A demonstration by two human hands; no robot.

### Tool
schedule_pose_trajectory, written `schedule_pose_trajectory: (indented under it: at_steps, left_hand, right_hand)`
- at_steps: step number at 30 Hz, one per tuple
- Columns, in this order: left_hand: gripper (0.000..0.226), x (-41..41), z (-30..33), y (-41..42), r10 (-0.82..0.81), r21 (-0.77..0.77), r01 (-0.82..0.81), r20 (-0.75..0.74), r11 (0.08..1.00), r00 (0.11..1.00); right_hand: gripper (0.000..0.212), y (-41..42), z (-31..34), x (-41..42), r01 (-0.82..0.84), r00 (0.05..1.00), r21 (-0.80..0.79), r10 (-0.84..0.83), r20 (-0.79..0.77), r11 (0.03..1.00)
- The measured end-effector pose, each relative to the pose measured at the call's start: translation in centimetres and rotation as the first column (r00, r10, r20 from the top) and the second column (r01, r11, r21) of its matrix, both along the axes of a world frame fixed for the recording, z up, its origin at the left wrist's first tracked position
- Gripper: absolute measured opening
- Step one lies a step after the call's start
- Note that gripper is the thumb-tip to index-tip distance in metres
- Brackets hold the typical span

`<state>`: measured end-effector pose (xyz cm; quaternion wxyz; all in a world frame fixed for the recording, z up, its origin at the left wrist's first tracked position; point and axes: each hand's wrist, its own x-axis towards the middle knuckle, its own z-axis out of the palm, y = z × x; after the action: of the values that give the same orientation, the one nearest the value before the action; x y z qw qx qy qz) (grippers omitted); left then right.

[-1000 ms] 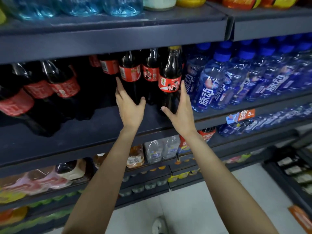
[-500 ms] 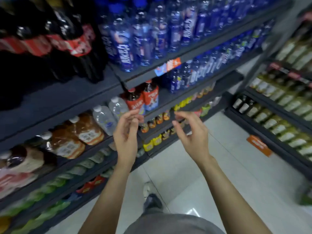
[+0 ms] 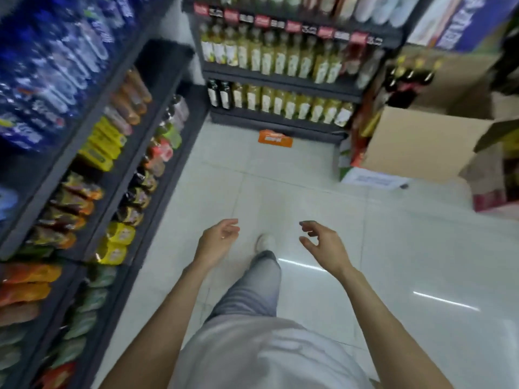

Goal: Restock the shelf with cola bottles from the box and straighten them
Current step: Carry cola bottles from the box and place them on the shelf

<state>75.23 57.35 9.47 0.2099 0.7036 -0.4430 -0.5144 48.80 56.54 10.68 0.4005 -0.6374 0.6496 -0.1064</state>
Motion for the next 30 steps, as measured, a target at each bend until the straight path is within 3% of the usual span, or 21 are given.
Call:
schedule_pose_trajectory:
  at_steps: [3, 5, 8, 11, 14, 18, 22, 25, 30]
  left_hand:
    - [0.028, -6.1, -2.8, -6.0, -0.239, 0.088, 0.224, 0.225, 0.971, 0.945]
    - [0.031, -10.8, -4.5, -10.2, -0.33, 0.124, 0.307, 0.296, 0.944, 0.896]
    - [0.03, -18.2, -6.4, -16.5, -0.403, 0.128, 0.382, 0.29, 0.915, 0.868]
    - [0.026, -25.2, -7.4, -22.8, -0.424, 0.115, 0.409, 0.162, 0.905, 0.891]
    - [0.024, -31.4, -7.0, -29.3, -0.387, 0.085, 0.387, -0.019, 0.918, 0.922]
    - [0.024, -39.0, -4.9, -38.2, -0.279, -0.023, 0.278, -0.09, 0.96, 0.956]
    - [0.021, -45.4, -4.7, -46.6, -0.196, -0.092, 0.192, -0.037, 0.977, 0.98]
    - [0.034, -49.3, -6.2, -52.5, -0.15, -0.125, 0.153, 0.038, 0.98, 0.988]
    - [0.052, -53.2, -11.0, -60.4, 0.008, -0.253, 0.043, 0.197, 0.966, 0.98]
  right_hand:
    - [0.032, -3.2, -0.9, -7.0, 0.127, 0.991, 0.05, -0.125, -0.051, 0.991]
    - [0.031, -6.0, -1.6, -11.6, 0.191, 0.978, 0.077, -0.183, -0.1, 0.979]
    - [0.033, -10.8, -2.3, -18.8, 0.263, 0.956, 0.111, -0.243, -0.166, 0.958]
    - [0.032, -16.0, -1.6, -25.8, 0.336, 0.924, 0.13, -0.299, -0.239, 0.933]
    - [0.03, -22.0, -0.4, -32.3, 0.346, 0.912, 0.099, -0.31, -0.267, 0.933]
    - [0.03, -31.6, -0.2, -39.8, 0.281, 0.927, 0.038, -0.261, -0.269, 0.959]
    - [0.03, -41.8, -2.1, -45.8, 0.225, 0.942, -0.03, -0.225, -0.247, 0.974]
    - [0.034, -49.7, -5.2, -49.0, 0.163, 0.964, 0.011, -0.156, -0.217, 0.987]
    - [0.047, -61.2, -11.7, -52.0, 0.184, 0.976, 0.046, -0.177, -0.127, 0.982]
